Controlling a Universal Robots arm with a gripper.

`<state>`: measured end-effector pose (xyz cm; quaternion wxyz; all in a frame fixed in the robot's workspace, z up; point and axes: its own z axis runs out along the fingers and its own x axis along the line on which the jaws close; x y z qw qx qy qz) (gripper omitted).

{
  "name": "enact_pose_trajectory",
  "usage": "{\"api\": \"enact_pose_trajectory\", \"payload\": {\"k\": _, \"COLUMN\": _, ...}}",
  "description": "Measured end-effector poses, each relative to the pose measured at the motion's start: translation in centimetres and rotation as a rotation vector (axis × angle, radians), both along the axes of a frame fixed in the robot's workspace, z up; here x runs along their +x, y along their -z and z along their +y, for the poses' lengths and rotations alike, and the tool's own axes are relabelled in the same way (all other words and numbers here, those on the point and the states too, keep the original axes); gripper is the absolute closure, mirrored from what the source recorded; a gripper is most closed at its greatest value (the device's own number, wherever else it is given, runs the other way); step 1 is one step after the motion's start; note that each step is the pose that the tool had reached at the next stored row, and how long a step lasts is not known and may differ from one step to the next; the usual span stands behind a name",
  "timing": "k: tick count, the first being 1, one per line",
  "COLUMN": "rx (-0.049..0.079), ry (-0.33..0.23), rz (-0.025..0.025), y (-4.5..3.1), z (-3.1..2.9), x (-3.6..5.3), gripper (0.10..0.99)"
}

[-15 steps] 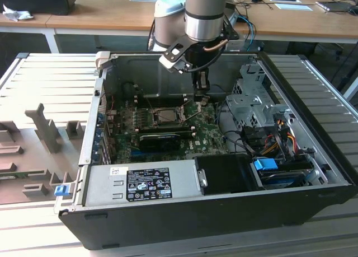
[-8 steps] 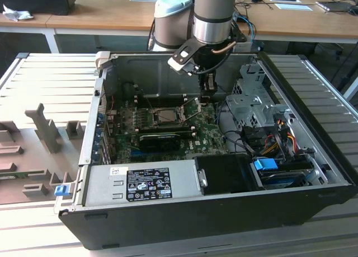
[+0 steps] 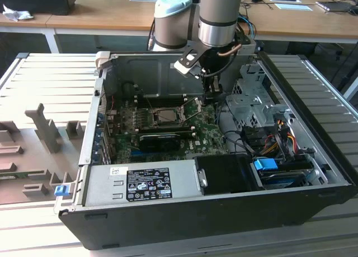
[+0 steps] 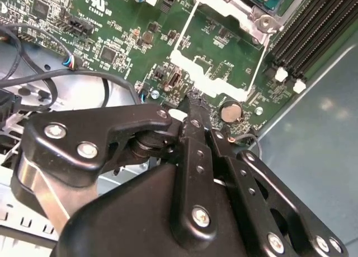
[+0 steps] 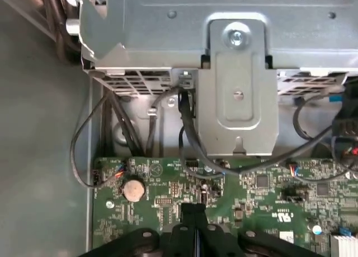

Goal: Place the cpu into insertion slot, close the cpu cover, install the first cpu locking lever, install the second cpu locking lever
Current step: 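Close the cpu cover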

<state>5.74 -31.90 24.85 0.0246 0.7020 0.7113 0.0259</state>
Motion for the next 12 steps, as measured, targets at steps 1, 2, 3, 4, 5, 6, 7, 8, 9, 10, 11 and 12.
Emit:
{"api": "enact_pose_trajectory", "payload": {"k": 1, "rx": 0.0, "ry": -0.003, "rz": 0.005, "y": 0.06, "z": -0.01, "x": 0.0, "gripper": 0.98}}
{"api": "enact_pose_trajectory", "payload": {"k": 2, "rx": 0.0, "ry": -0.004, "rz": 0.0069, "y": 0.05, "z": -0.01, "x": -0.02, "gripper": 0.98}}
{"api": "enact_pose_trajectory", "payload": {"k": 3, "rx": 0.0, "ry": -0.006, "rz": 0.0102, "y": 0.06, "z": 0.0, "x": -0.03, "gripper": 0.98}}
{"api": "enact_pose_trajectory", "payload": {"k": 4, "rx": 0.0, "ry": -0.007, "rz": 0.0167, "y": 0.06, "z": 0.0, "x": -0.06, "gripper": 0.98}}
{"api": "enact_pose_trajectory", "payload": {"k": 5, "rx": 0.0, "ry": -0.007, "rz": 0.0258, "y": 0.04, "z": 0.0, "x": -0.14, "gripper": 0.98}}
{"api": "enact_pose_trajectory", "payload": {"k": 6, "rx": 0.0, "ry": -0.007, "rz": 0.0289, "y": 0.02, "z": 0.0, "x": -0.17, "gripper": 0.98}}
{"api": "enact_pose_trajectory", "payload": {"k": 7, "rx": 0.0, "ry": -0.007, "rz": 0.0329, "y": -0.04, "z": 0.0, "x": -0.25, "gripper": 0.98}}
{"api": "enact_pose_trajectory", "payload": {"k": 8, "rx": 0.0, "ry": -0.008, "rz": 0.0359, "y": -0.09, "z": 0.01, "x": -0.38, "gripper": 0.98}}
{"api": "enact_pose_trajectory", "payload": {"k": 9, "rx": 0.0, "ry": -0.008, "rz": 0.037, "y": -0.1, "z": 0.01, "x": -0.5, "gripper": 0.98}}
{"api": "enact_pose_trajectory", "payload": {"k": 10, "rx": 0.0, "ry": -0.008, "rz": 0.037, "y": -0.11, "z": 0.0, "x": -0.67, "gripper": 0.98}}
{"api": "enact_pose_trajectory", "payload": {"k": 11, "rx": 0.001, "ry": -0.008, "rz": 0.037, "y": -0.1, "z": 0.0, "x": -0.83, "gripper": 0.98}}
{"api": "enact_pose_trajectory", "payload": {"k": 12, "rx": 0.001, "ry": -0.008, "rz": 0.0371, "y": -0.11, "z": 0.0, "x": -1.06, "gripper": 0.98}}
